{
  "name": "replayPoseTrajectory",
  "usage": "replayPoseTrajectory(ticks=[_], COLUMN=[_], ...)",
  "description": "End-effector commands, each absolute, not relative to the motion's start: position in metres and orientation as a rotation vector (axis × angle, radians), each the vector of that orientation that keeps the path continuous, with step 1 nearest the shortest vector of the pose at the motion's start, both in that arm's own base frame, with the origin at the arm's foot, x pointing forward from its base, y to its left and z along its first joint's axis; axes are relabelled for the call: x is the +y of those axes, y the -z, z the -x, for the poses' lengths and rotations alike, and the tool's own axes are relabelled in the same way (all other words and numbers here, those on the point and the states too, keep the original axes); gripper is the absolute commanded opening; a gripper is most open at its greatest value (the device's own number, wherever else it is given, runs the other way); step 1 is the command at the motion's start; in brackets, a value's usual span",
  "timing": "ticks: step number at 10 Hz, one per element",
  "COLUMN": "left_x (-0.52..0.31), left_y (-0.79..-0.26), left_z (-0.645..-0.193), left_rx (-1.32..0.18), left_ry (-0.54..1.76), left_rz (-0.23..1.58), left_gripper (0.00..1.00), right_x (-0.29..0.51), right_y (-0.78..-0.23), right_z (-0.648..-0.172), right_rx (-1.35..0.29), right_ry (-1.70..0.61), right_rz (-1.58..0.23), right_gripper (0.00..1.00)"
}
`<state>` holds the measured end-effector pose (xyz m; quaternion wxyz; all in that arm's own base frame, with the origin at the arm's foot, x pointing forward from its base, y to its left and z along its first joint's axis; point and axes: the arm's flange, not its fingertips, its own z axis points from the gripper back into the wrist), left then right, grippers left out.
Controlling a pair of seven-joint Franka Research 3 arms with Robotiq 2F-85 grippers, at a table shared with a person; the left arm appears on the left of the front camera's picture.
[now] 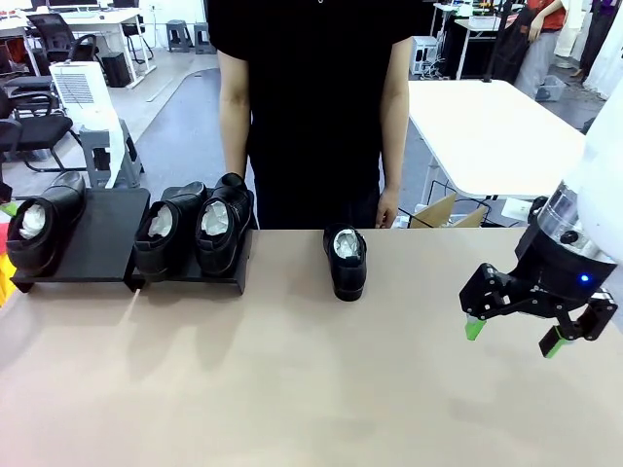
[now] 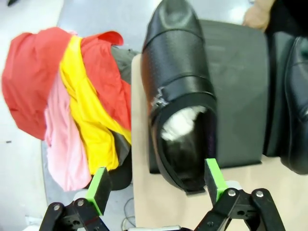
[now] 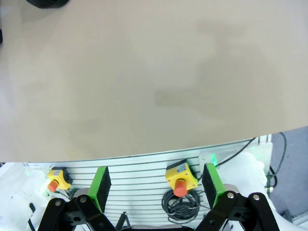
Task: Organize the shoes by placing them on the stand.
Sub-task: Pick up one Shoe and place it in the middle of the table.
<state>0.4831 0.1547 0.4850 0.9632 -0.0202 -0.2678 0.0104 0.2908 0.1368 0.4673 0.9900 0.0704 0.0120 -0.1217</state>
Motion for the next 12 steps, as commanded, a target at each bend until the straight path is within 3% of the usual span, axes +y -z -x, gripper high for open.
replayPoseTrajectory(ticks=[1, 4, 7, 9, 10, 12], left_x=[0.125, 0.101, 0.069, 0.069, 0.052, 0.052], left_y=[-0.509, -0.521, -0.5, -0.498, -0.492, -0.492], left_z=[-0.426, -0.392, -0.379, -0.383, -0.37, -0.37], left_rx=[-0.509, -0.395, -0.134, -0.188, -0.151, -0.151], left_ry=[0.028, 0.184, 0.515, 0.483, 0.485, 0.485], left_rz=[0.093, 0.163, 0.309, 0.25, 0.322, 0.322], left_gripper=[1.0, 1.0, 1.0, 1.0, 1.0, 1.0], right_x=[0.135, 0.135, 0.135, 0.137, 0.15, 0.183], right_y=[-0.469, -0.469, -0.469, -0.467, -0.467, -0.458], right_z=[-0.294, -0.294, -0.294, -0.291, -0.298, -0.356], right_rx=[0.029, 0.029, 0.029, 0.024, -0.014, 0.008], right_ry=[0.228, 0.228, 0.228, 0.244, 0.141, 0.037], right_rz=[-0.155, -0.155, -0.155, -0.141, -0.168, -0.178], right_gripper=[1.0, 1.0, 1.0, 1.0, 1.0, 1.0])
